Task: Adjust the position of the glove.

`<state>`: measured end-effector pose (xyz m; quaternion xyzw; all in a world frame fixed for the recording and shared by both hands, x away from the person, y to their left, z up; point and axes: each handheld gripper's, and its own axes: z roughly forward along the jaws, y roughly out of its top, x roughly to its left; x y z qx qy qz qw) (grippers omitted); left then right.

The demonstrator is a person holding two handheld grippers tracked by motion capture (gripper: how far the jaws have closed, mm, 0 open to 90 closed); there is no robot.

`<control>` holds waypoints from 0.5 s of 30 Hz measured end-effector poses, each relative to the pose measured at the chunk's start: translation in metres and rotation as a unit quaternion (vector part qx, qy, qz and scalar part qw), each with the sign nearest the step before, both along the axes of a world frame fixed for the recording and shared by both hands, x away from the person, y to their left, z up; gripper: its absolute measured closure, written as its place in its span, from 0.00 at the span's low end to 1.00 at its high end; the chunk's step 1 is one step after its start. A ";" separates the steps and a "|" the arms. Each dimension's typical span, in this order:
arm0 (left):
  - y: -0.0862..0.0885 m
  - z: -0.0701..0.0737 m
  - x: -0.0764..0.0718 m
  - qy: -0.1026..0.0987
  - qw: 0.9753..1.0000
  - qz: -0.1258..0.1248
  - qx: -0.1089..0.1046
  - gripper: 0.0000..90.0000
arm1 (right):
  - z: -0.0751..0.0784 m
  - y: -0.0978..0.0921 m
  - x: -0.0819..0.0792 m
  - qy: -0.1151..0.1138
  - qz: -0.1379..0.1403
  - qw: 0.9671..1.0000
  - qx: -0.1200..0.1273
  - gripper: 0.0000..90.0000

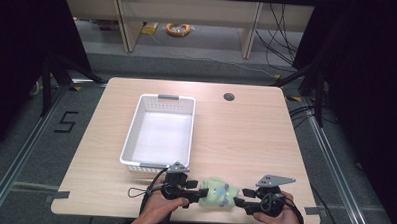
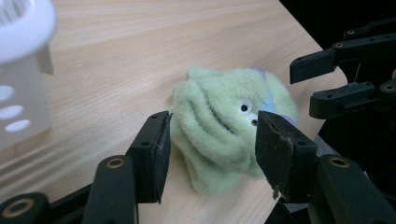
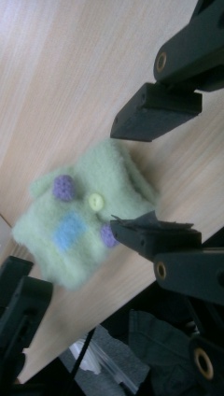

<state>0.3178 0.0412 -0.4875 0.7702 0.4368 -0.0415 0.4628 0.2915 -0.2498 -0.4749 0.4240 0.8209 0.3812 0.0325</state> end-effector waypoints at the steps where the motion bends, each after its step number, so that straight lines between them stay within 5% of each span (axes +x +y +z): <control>1: -0.002 -0.002 0.000 0.006 1.000 0.008 0.009 0.50 | -0.002 0.000 0.002 -0.001 -0.005 1.000 0.016 0.53; 5: -0.005 -0.007 0.001 0.016 1.000 0.008 0.020 0.51 | -0.006 0.001 0.010 0.012 -0.021 0.999 0.039 0.52; 13: -0.006 -0.017 0.005 0.044 0.999 0.001 0.031 0.50 | -0.019 0.011 0.018 0.061 -0.030 0.998 0.015 0.51; 15: -0.007 -0.018 0.005 0.046 0.998 -0.001 0.031 0.51 | -0.021 0.009 0.021 0.052 -0.022 0.998 0.007 0.51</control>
